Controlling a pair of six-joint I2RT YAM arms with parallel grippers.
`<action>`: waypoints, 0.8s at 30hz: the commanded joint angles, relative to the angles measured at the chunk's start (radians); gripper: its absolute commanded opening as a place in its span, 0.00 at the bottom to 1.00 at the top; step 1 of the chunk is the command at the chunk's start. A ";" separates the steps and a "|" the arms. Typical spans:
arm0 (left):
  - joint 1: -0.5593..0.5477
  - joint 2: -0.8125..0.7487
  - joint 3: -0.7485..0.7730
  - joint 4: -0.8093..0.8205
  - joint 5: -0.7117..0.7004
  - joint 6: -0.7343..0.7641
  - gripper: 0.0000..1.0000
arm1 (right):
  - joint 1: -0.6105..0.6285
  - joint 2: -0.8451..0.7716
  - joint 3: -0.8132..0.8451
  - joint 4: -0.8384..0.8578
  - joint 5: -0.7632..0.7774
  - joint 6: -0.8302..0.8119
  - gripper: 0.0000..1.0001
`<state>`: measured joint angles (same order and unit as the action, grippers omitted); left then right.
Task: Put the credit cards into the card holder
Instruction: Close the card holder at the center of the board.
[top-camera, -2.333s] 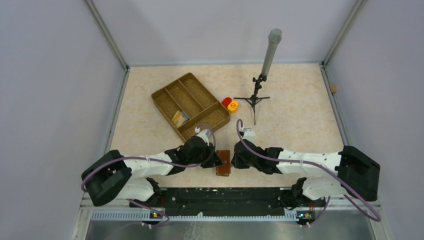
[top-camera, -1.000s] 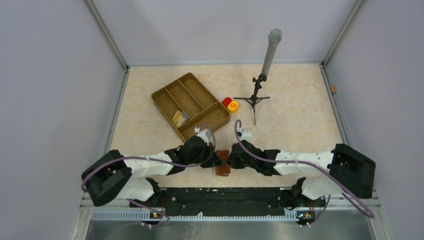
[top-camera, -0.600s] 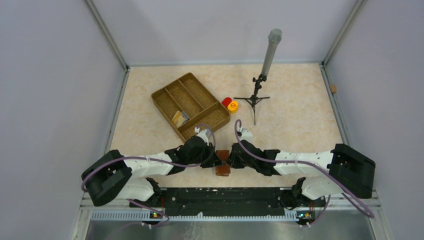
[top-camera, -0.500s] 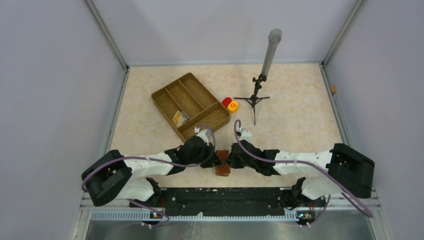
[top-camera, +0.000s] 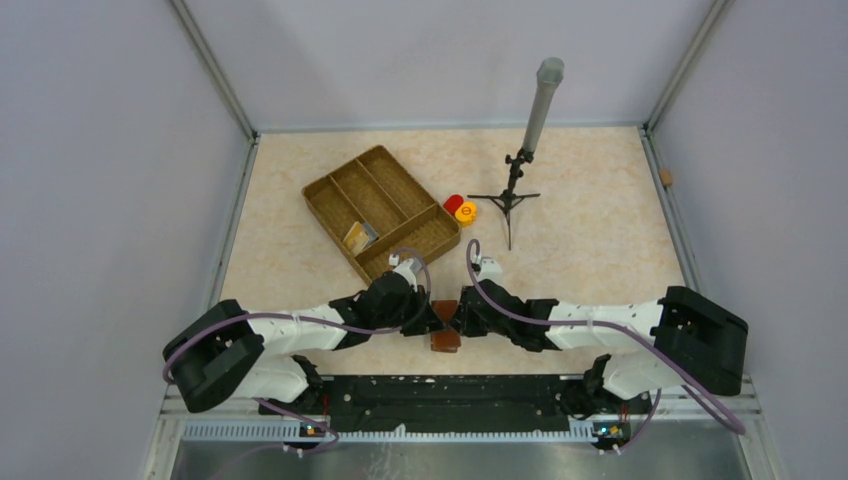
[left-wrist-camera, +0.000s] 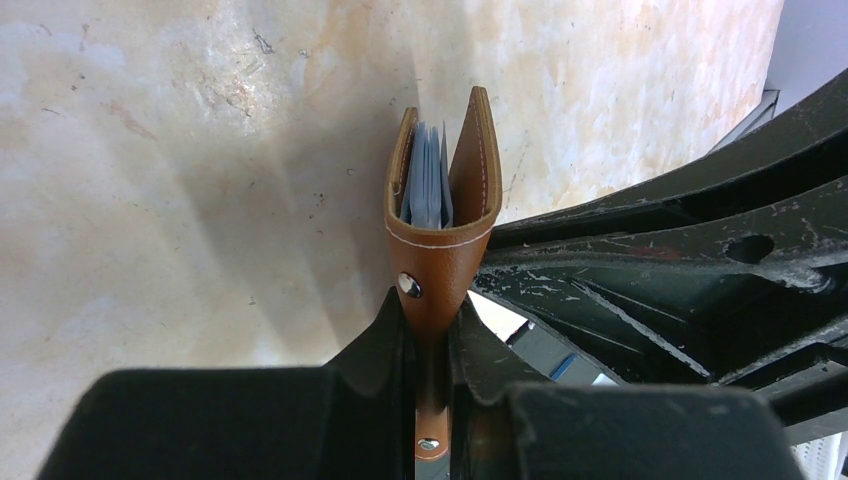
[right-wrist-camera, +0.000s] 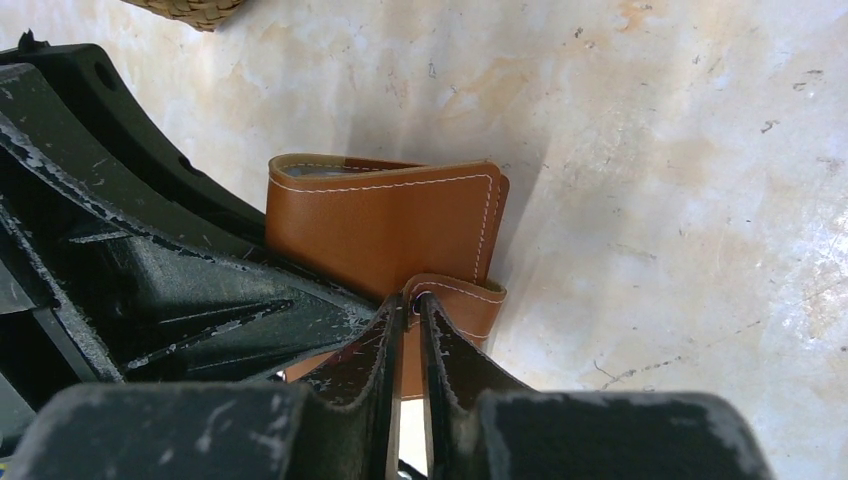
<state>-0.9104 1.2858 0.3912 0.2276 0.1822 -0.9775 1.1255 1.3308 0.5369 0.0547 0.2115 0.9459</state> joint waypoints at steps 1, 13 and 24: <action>-0.005 0.018 0.005 0.024 0.015 0.017 0.00 | 0.011 -0.025 0.034 0.083 -0.022 0.009 0.11; -0.005 0.025 0.010 0.019 0.023 0.020 0.00 | 0.012 -0.046 0.049 0.043 0.017 0.022 0.12; -0.005 0.033 0.015 0.017 0.025 0.022 0.00 | 0.010 -0.051 0.050 0.027 0.016 0.032 0.11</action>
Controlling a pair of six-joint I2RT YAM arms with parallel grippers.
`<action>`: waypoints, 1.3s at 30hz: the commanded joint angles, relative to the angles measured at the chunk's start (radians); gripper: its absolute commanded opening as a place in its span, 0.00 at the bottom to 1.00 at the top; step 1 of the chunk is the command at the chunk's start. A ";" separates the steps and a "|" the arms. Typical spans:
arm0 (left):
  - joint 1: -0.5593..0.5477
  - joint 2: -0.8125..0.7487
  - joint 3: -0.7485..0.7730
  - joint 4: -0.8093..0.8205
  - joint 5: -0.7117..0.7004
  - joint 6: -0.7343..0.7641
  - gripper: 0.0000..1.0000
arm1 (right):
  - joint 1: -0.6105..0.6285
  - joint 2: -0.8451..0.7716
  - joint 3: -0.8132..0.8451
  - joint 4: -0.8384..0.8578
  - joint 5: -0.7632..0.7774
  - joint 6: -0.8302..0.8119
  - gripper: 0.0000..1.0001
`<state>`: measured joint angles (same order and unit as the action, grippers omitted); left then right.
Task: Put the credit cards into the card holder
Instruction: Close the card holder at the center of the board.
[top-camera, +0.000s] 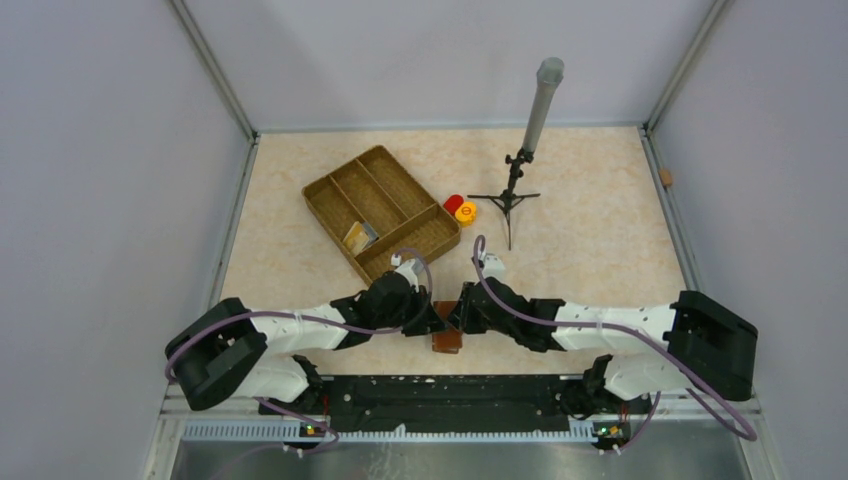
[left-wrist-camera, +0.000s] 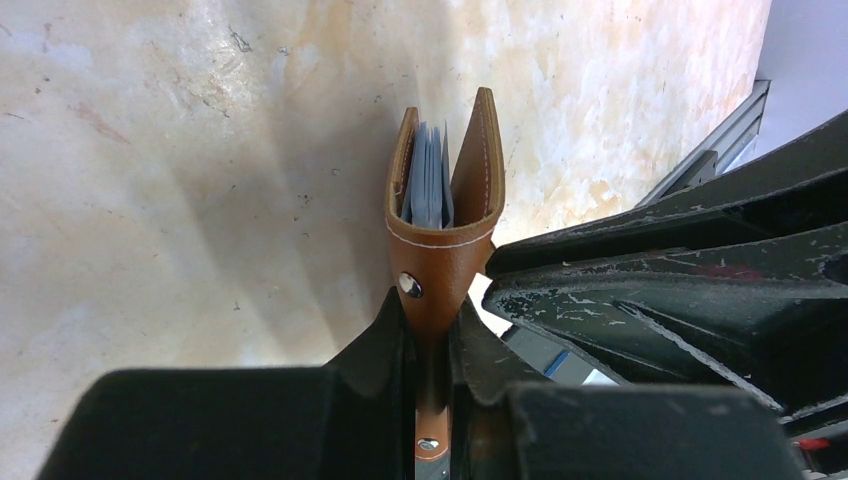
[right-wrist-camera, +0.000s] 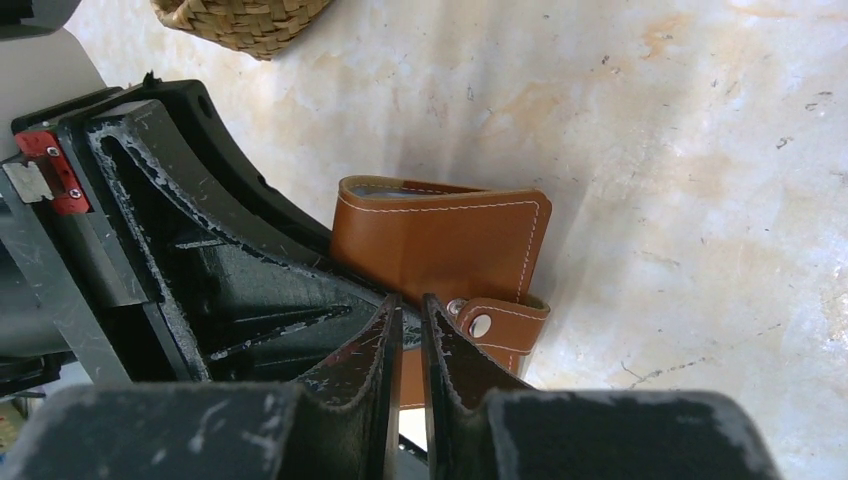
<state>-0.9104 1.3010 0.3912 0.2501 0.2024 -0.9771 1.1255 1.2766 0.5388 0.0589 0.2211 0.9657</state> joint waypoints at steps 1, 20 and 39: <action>-0.005 0.018 0.016 -0.005 0.005 0.021 0.00 | 0.010 0.011 0.051 0.018 0.003 0.013 0.10; -0.005 0.018 0.015 -0.005 0.004 0.020 0.00 | 0.012 -0.028 0.123 -0.257 0.050 -0.020 0.30; -0.005 0.014 0.010 -0.003 0.002 0.020 0.00 | 0.012 0.073 0.165 -0.273 0.022 -0.003 0.17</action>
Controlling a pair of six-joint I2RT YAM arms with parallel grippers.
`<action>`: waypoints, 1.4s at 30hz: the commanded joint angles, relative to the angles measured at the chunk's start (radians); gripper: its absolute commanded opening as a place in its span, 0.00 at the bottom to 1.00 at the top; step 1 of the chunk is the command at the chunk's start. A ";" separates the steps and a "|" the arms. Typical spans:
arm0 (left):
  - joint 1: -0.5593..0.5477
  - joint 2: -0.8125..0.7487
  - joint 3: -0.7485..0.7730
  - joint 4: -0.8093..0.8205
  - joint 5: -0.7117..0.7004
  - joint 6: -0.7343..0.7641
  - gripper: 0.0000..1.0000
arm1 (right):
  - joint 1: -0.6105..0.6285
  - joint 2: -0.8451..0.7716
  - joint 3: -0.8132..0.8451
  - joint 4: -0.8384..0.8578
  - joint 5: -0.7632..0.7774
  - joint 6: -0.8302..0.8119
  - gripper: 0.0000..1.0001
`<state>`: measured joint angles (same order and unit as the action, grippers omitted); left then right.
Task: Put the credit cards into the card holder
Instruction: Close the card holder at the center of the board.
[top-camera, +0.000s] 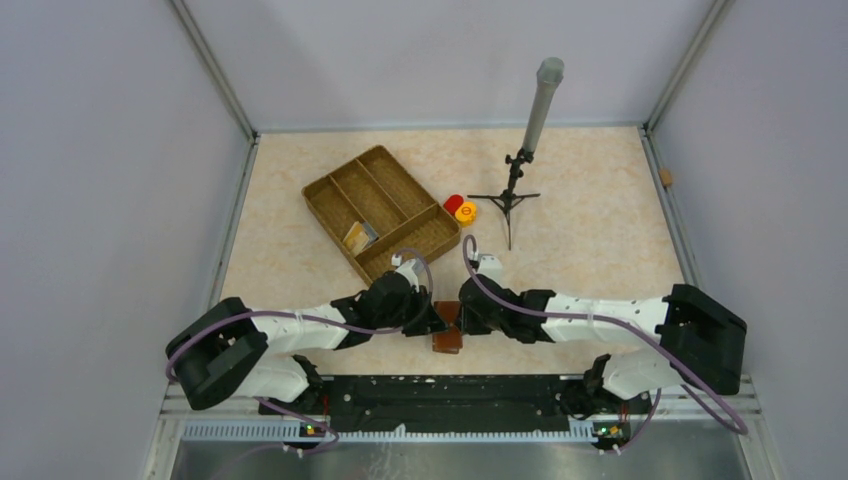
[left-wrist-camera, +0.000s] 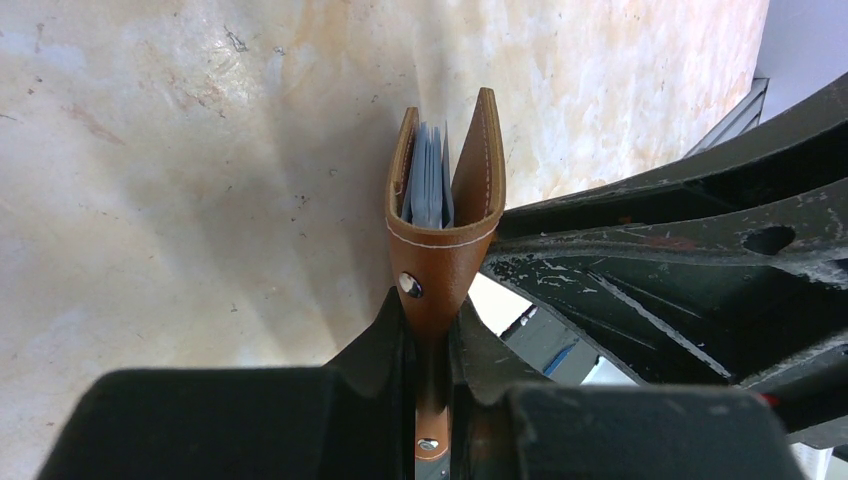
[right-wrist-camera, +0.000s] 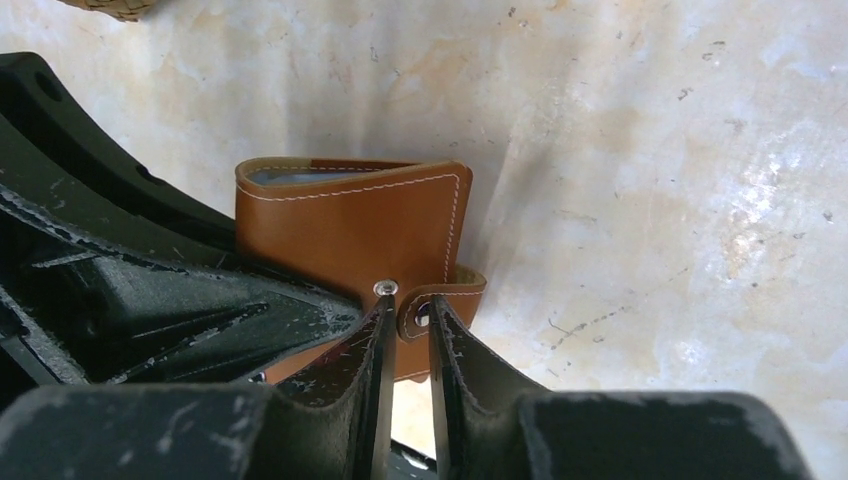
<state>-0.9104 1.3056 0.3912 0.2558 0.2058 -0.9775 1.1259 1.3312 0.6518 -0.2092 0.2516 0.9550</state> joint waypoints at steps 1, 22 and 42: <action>-0.005 0.009 0.009 -0.008 -0.002 0.020 0.00 | 0.012 0.018 0.052 -0.002 -0.008 0.008 0.14; -0.005 0.011 0.009 -0.008 0.000 0.020 0.00 | 0.011 -0.057 -0.064 0.203 -0.020 0.001 0.00; -0.005 0.013 0.009 -0.004 0.003 0.016 0.00 | 0.012 -0.024 -0.101 0.241 -0.013 0.026 0.00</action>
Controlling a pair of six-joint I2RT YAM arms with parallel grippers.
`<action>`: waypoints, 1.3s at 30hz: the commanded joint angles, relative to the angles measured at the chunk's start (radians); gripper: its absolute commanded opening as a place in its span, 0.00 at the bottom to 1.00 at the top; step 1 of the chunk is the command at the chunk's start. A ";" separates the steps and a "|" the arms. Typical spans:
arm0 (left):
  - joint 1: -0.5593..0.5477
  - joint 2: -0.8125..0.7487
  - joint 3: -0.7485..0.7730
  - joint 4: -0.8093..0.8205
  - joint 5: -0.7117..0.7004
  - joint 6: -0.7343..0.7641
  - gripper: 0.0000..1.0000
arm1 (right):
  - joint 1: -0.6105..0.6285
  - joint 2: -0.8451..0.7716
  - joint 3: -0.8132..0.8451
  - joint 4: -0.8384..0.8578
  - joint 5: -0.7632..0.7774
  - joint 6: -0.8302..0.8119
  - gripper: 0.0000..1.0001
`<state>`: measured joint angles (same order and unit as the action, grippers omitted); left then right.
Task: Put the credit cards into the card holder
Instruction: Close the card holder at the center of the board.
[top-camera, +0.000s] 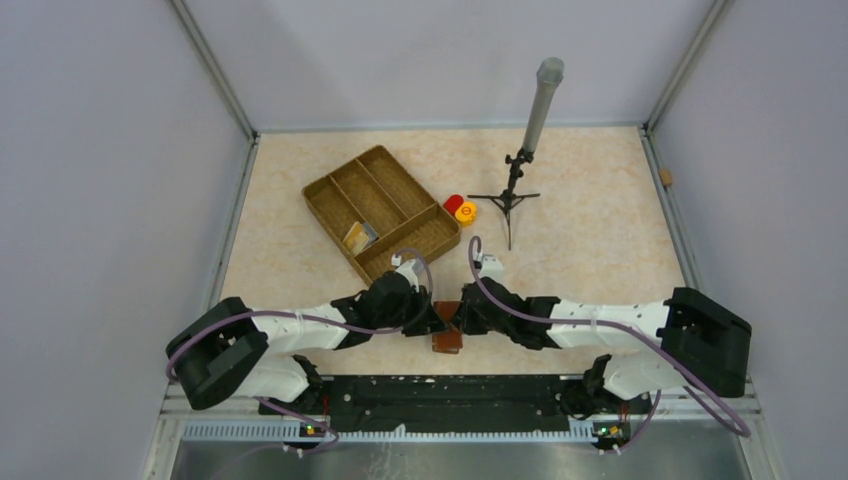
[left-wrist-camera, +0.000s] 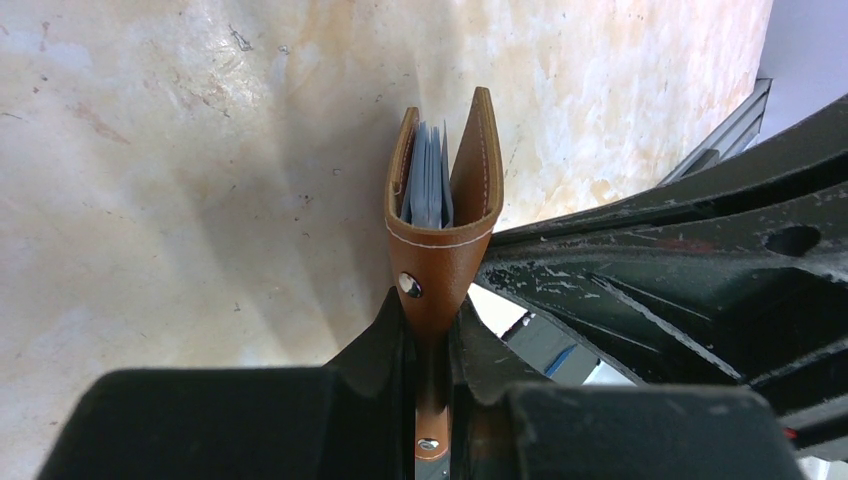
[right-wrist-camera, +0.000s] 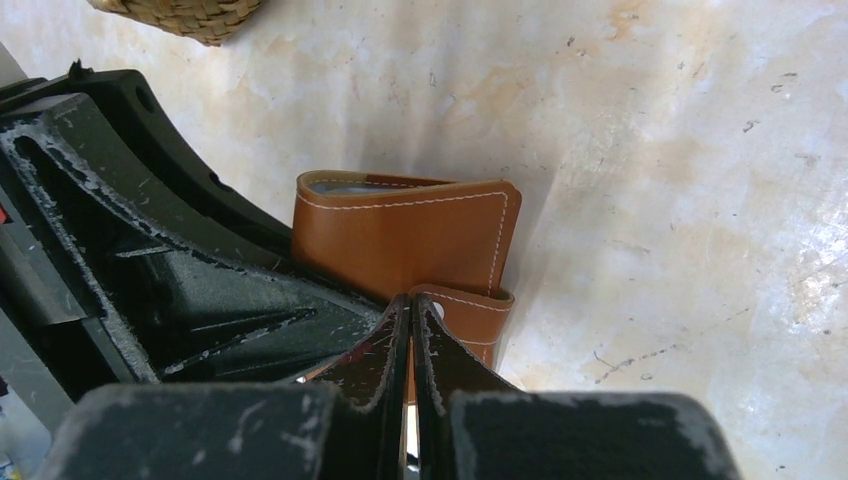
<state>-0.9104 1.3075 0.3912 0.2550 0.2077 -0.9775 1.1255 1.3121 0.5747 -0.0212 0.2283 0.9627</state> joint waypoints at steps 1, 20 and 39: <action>-0.005 0.013 0.009 -0.003 0.000 0.015 0.00 | 0.012 -0.006 -0.031 0.054 0.013 0.023 0.00; -0.004 0.042 0.000 0.035 -0.002 -0.016 0.00 | 0.012 -0.057 -0.195 0.237 0.015 0.150 0.00; -0.004 0.082 0.002 0.061 0.010 -0.030 0.00 | 0.020 -0.188 -0.254 0.301 0.097 0.143 0.00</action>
<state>-0.9112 1.3678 0.3908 0.3290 0.2306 -1.0237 1.1324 1.1370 0.3183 0.2386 0.2951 1.1255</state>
